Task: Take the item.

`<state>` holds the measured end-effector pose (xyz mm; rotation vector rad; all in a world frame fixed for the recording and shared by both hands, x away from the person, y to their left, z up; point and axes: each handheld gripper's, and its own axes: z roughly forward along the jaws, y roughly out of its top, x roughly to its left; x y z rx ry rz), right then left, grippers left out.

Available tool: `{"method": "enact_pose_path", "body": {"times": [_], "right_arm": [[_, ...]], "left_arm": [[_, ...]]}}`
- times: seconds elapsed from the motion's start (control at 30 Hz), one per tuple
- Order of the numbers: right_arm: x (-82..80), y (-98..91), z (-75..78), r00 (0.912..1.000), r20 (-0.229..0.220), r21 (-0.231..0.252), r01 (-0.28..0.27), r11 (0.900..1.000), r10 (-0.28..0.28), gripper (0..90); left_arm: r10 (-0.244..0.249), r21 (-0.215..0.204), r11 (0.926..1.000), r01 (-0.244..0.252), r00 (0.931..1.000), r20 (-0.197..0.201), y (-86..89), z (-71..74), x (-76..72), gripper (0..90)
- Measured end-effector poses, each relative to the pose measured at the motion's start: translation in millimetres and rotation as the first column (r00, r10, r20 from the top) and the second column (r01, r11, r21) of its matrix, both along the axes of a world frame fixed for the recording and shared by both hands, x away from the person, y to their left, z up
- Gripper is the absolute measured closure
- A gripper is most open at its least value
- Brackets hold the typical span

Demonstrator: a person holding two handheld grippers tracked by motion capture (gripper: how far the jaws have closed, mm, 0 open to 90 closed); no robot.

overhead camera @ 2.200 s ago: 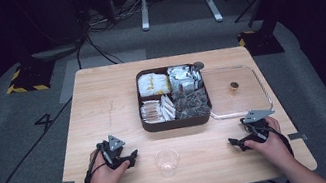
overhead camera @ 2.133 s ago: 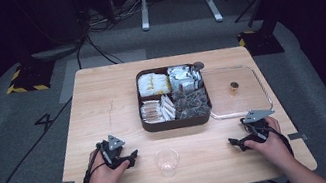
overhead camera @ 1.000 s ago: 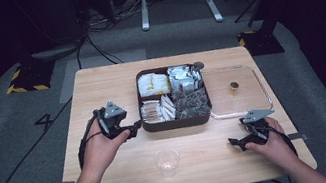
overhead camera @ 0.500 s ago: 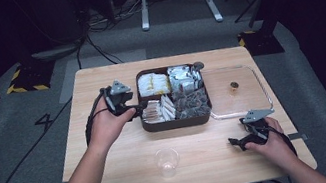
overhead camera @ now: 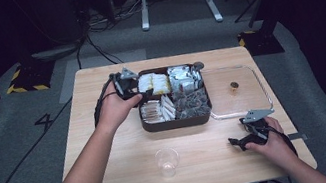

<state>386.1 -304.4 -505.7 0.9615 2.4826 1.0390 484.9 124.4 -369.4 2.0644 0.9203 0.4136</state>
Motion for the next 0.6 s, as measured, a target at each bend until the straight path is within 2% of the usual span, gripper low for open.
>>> {"method": "enact_pose_path", "body": {"times": [0.03, 0.07, 0.1, 0.17, 0.23, 0.3, 0.37, 0.6], "right_arm": [[0.0, 0.0, 0.0, 1.0000, 0.000, -0.001, -0.001, 1.0000, 0.001, 1.2], [0.0, 0.0, 0.0, 1.0000, 0.000, -0.001, -0.001, 1.0000, 0.001, 1.2], [0.1, 0.0, 0.0, 1.0000, 0.000, -0.001, -0.001, 1.0000, 0.001, 1.2], [0.1, 0.0, 0.0, 1.0000, 0.000, -0.001, -0.001, 1.0000, 0.001, 1.2], [0.7, -0.1, 0.0, 1.0000, 0.000, 0.000, -0.005, 1.0000, 0.005, 1.2], [1.0, -0.3, 0.0, 1.0000, 0.000, 0.000, -0.009, 1.0000, 0.009, 1.2], [1.2, -0.5, 0.0, 0.9999, 0.000, 0.000, -0.011, 0.9999, 0.011, 1.2], [2.3, -0.7, 0.1, 0.9998, 0.000, -0.001, -0.021, 0.9998, 0.021, 1.2]], "left_arm": [[-0.001, 0.007, 1.0000, 0.001, 1.0000, 0.009, -3.7, -1.0, 7.4, 33.3], [-0.001, 0.007, 1.0000, 0.001, 1.0000, 0.009, -3.7, -1.0, 7.4, 32.7], [-0.008, 0.012, 0.9999, 0.007, 0.9997, 0.023, -8.1, -4.6, 16.1, 31.7], [-0.014, 0.016, 0.9998, 0.014, 0.9997, 0.019, -10.3, -6.9, 20.6, 31.1], [-0.013, 0.005, 0.9999, 0.013, 0.9999, 0.010, -16.1, -14.1, 33.8, 32.1], [-0.009, -0.006, 0.9999, 0.009, 0.9999, 0.005, -17.8, -16.1, 37.7, 33.8], [-0.003, -0.035, 0.9994, 0.003, 1.0000, -0.008, -21.6, -22.7, 48.3, 33.8], [-0.014, -0.020, 0.9997, 0.014, 0.9992, -0.037, -29.4, -39.5, 61.0, 34.4]]}}
